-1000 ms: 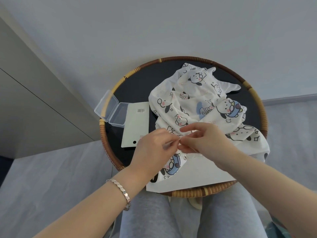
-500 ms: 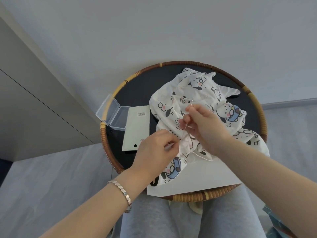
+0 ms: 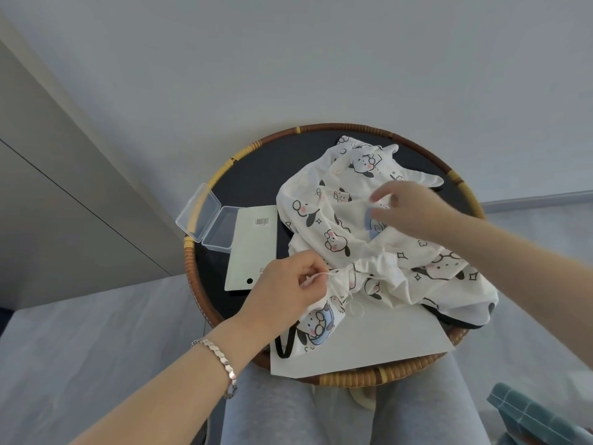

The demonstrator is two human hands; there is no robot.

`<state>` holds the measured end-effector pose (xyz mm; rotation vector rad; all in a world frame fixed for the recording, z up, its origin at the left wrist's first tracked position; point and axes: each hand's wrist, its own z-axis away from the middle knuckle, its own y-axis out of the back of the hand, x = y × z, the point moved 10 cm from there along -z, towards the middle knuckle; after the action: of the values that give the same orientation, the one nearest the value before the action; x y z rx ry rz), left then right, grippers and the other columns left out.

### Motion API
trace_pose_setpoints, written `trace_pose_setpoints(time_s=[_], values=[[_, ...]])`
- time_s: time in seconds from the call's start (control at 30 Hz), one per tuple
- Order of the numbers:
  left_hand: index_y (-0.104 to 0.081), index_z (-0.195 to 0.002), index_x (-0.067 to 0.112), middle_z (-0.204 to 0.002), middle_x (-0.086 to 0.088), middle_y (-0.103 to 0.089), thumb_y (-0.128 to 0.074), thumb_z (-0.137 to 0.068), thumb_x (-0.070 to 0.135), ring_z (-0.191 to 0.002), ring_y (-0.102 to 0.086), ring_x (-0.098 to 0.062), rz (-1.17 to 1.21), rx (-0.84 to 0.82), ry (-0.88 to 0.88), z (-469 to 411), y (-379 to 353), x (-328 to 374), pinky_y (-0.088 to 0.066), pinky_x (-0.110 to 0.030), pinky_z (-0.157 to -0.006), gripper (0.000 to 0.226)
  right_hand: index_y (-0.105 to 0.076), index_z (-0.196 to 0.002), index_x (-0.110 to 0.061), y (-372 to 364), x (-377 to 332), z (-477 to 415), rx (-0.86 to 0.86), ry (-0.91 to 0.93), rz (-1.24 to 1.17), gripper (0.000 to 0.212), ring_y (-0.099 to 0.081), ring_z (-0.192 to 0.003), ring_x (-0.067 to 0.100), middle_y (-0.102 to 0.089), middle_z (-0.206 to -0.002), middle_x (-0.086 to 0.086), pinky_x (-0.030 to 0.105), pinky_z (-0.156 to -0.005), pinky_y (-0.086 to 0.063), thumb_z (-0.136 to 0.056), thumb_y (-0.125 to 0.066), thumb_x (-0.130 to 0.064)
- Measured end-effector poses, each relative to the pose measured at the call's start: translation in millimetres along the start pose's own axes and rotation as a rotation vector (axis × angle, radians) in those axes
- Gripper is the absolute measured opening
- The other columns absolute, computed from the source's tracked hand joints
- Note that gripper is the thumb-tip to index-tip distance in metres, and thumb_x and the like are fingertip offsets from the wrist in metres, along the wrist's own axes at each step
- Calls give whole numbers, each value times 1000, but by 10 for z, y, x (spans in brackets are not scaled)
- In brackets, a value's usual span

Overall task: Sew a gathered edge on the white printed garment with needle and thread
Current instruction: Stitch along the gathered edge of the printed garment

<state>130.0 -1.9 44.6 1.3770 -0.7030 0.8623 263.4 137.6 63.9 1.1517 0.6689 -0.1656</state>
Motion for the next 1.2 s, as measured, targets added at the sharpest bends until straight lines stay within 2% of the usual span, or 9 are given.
trace_pose_setpoints(time_s=[0.1,0.17,0.37,0.47,0.6,0.73,0.87,1.07,1.2], values=[[-58,-73,29,-70,15,-63,-58,-85,13,-63,-55,-7,2,18,10,2,26,4,-42,-13,-62,20,-70,-95,-24,-486,-406,355,-414,124,-165,18,-33,-42,3,-44,-53,-12,13,-43,-31,-85,-62,-37],[-59,-74,31,-72,11,-65,-59,-85,14,-70,-59,-7,7,37,13,5,52,9,-44,-14,-65,21,-72,-91,-22,-638,-487,457,-498,165,-142,19,-33,-41,2,-40,-47,-13,10,-43,-31,-83,-65,-38],[-61,-77,23,-73,7,-64,-59,-85,13,-72,-58,-17,21,24,7,27,45,3,-45,-24,-67,13,-71,-86,-15,-622,-371,327,-367,128,-101,17,-39,-45,1,-51,-52,-14,8,-43,-33,-88,-61,-29],[-62,-79,20,-73,9,-63,-58,-85,12,-71,-57,-15,9,22,-7,32,55,14,-45,-22,-65,11,-64,-93,-8,-319,-17,8,-67,-33,309,23,-54,-66,18,-60,-77,4,23,-49,-39,-94,-46,-22],[-61,-77,22,-69,9,-62,-58,-85,11,-67,-57,-7,10,31,-23,40,62,43,-43,-16,-64,14,-58,-101,-6,128,113,-70,229,-110,606,18,-50,-65,23,-47,-75,3,25,-50,-33,-94,-41,-10],[-62,-76,22,-70,10,-63,-59,-85,10,-66,-56,-2,30,35,-24,38,58,50,-43,-12,-63,15,-64,-108,-21,-289,-277,145,-143,144,32,23,-44,-50,4,-50,-67,-6,14,-48,-35,-91,-55,-34],[-62,-75,30,-71,7,-65,-60,-85,11,-71,-62,-7,50,77,-25,39,103,48,-48,-17,-66,21,-73,-84,-26,-674,-505,431,-499,211,-117,15,-39,-50,2,-50,-52,-12,11,-52,-34,-83,-65,-38],[-58,-72,34,-68,14,-63,-61,-85,9,-72,-61,-4,34,78,-42,56,118,75,-47,-12,-65,28,-66,-87,-3,-622,-327,256,-312,151,-81,28,-35,-45,5,-43,-53,-7,11,-50,-35,-89,-59,-31],[-57,-73,37,-70,16,-63,-61,-85,11,-74,-60,2,15,77,-53,71,136,85,-45,-8,-66,29,-58,-78,-16,-444,-69,47,-100,49,215,23,-55,-67,18,-58,-73,-1,27,-59,-46,-93,-48,-31]])
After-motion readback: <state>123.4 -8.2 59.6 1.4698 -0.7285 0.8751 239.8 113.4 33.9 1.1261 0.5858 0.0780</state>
